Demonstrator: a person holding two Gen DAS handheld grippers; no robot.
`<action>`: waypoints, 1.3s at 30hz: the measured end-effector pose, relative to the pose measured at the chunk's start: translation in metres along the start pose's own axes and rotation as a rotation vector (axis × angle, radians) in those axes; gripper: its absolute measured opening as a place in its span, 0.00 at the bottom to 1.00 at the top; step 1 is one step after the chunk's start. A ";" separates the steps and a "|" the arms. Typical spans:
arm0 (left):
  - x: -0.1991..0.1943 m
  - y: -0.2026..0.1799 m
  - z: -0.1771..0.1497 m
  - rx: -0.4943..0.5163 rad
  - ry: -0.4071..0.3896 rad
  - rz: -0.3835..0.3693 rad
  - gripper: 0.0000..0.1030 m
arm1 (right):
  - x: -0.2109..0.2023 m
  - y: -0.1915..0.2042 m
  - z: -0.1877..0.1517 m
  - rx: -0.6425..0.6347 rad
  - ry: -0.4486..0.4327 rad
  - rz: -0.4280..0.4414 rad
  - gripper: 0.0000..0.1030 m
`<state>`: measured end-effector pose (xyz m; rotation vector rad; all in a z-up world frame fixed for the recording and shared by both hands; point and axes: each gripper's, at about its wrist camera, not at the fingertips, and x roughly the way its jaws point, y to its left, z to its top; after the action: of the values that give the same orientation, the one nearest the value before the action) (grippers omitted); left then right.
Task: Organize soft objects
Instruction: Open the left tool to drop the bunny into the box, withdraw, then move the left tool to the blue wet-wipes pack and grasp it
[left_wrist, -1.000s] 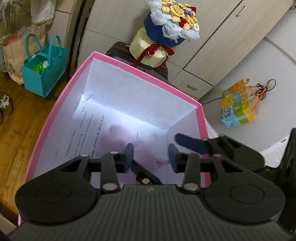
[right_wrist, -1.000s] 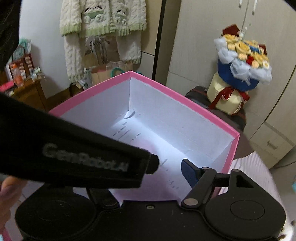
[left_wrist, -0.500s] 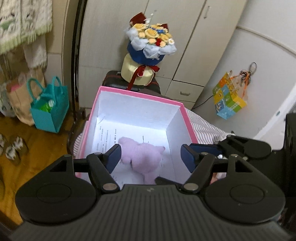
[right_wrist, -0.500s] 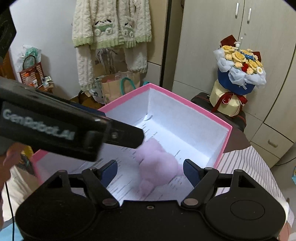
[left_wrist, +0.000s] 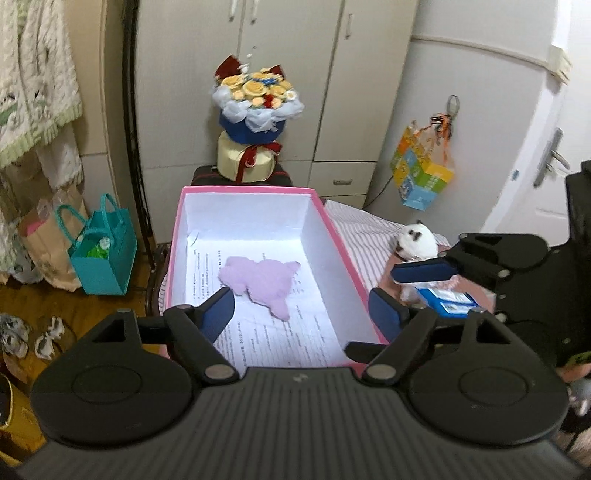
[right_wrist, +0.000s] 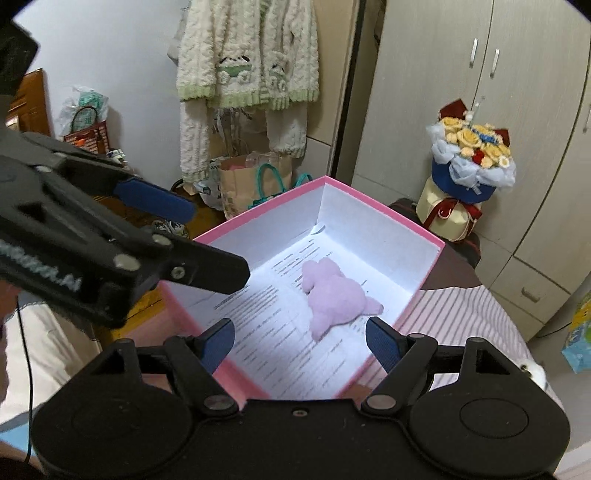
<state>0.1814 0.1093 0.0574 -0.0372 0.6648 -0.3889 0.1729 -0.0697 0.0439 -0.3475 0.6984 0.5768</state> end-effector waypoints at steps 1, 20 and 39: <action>-0.005 -0.005 -0.003 0.014 -0.008 -0.003 0.79 | -0.009 0.002 -0.005 -0.003 -0.009 0.003 0.80; -0.004 -0.096 -0.054 0.203 0.102 -0.225 0.83 | -0.109 -0.053 -0.153 0.199 -0.040 -0.050 0.81; 0.108 -0.160 -0.044 0.123 0.101 -0.379 0.80 | -0.060 -0.160 -0.224 0.405 -0.121 -0.095 0.85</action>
<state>0.1779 -0.0748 -0.0160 -0.0265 0.7334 -0.8005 0.1199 -0.3273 -0.0583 0.0315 0.6605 0.3519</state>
